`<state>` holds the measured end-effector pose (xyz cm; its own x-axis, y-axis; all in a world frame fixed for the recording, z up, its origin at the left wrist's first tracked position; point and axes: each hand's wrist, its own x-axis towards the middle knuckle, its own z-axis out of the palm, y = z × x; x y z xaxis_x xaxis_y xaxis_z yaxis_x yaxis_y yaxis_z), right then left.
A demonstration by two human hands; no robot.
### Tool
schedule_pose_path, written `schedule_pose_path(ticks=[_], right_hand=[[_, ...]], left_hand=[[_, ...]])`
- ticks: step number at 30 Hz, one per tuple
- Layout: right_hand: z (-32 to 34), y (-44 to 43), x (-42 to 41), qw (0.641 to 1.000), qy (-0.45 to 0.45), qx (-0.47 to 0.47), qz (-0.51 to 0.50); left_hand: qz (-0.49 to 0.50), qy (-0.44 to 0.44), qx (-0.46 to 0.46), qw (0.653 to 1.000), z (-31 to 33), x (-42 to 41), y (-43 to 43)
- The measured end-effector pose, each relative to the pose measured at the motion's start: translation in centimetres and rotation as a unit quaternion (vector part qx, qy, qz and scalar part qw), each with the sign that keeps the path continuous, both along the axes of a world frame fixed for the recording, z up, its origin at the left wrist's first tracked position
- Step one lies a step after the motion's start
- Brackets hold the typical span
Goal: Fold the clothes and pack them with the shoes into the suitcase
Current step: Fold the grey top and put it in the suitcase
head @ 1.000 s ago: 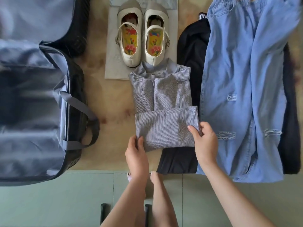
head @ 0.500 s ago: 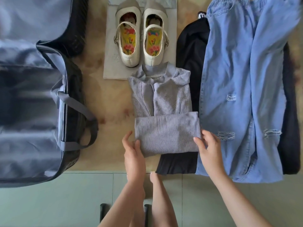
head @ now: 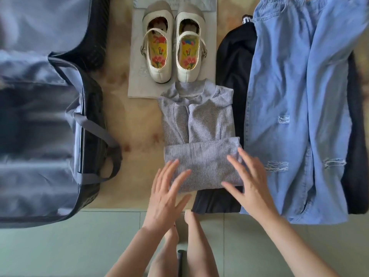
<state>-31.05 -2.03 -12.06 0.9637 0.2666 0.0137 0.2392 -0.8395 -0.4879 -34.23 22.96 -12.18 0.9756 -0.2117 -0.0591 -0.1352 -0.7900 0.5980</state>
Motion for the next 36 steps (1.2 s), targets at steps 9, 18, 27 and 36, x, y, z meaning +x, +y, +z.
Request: schedule_pose_path(ticks=[9, 18, 27, 36], right_hand=[[-1.5, -2.4, 0.7, 0.99, 0.024, -0.106, 0.085], [2.2, -2.0, 0.6, 0.998, -0.021, -0.009, 0.061], [5.4, 2.1, 6.9, 0.961, 0.09, 0.136, -0.224], [1.9, 3.5, 11.5, 0.925, 0.254, 0.093, -0.267]], left_hand=[[-0.081, 0.042, 0.079, 0.993, -2.1, 1.6, 1.3], [-0.009, -0.062, 0.011, 0.998, 0.5, 2.4, 2.9], [0.289, 0.17, -0.261, 0.905, 6.1, 10.3, 1.7], [0.28, 0.347, -0.208, 0.87, 2.0, 14.1, 0.5]])
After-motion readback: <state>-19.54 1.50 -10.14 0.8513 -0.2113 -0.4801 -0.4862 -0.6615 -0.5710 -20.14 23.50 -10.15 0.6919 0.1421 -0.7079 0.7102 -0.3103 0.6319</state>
